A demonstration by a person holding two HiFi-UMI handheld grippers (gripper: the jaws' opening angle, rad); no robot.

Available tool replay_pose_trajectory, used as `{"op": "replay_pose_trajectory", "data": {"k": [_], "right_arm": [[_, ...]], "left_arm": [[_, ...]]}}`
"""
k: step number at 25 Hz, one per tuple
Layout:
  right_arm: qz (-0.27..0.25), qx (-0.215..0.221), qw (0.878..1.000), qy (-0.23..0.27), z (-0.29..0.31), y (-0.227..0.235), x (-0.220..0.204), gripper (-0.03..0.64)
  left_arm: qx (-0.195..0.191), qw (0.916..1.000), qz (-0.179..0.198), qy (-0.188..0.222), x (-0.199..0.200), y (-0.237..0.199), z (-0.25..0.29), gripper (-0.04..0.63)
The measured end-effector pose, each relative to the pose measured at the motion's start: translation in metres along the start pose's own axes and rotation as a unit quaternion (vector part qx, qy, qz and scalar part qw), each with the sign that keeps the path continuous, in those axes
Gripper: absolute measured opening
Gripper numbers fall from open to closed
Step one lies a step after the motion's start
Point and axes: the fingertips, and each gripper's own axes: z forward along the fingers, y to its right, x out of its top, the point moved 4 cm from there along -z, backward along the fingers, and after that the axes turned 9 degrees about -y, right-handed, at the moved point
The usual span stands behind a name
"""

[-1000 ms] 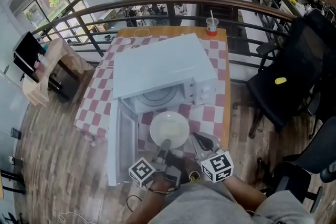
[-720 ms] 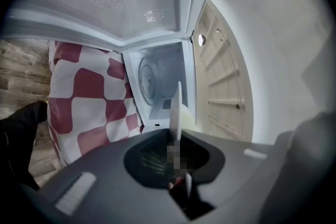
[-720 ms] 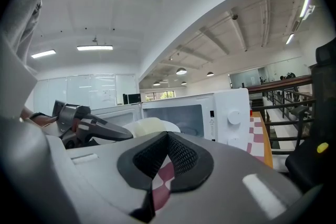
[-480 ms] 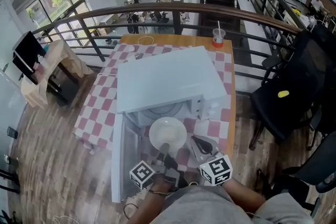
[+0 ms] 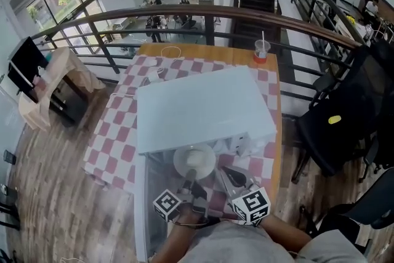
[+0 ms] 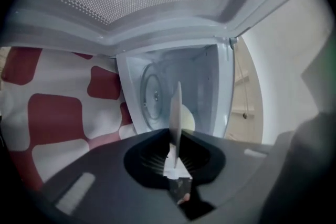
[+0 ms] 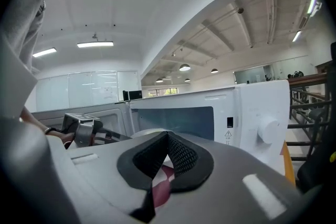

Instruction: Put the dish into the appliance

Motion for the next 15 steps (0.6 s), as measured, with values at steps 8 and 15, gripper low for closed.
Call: {"op": "replay_pose_trajectory", "data": {"k": [8, 15], "right_arm": [[-0.007, 0.02, 1.0, -0.02, 0.034, 0.004, 0.006, -0.002], [-0.006, 0.027, 0.999, -0.027, 0.049, 0.008, 0.005, -0.002]], "left_arm": [[0.026, 0.9991, -0.03, 0.013, 0.025, -0.022, 0.035, 0.038], [0.04, 0.9984, -0.036, 0.013, 0.041, -0.026, 0.063, 0.038]]}}
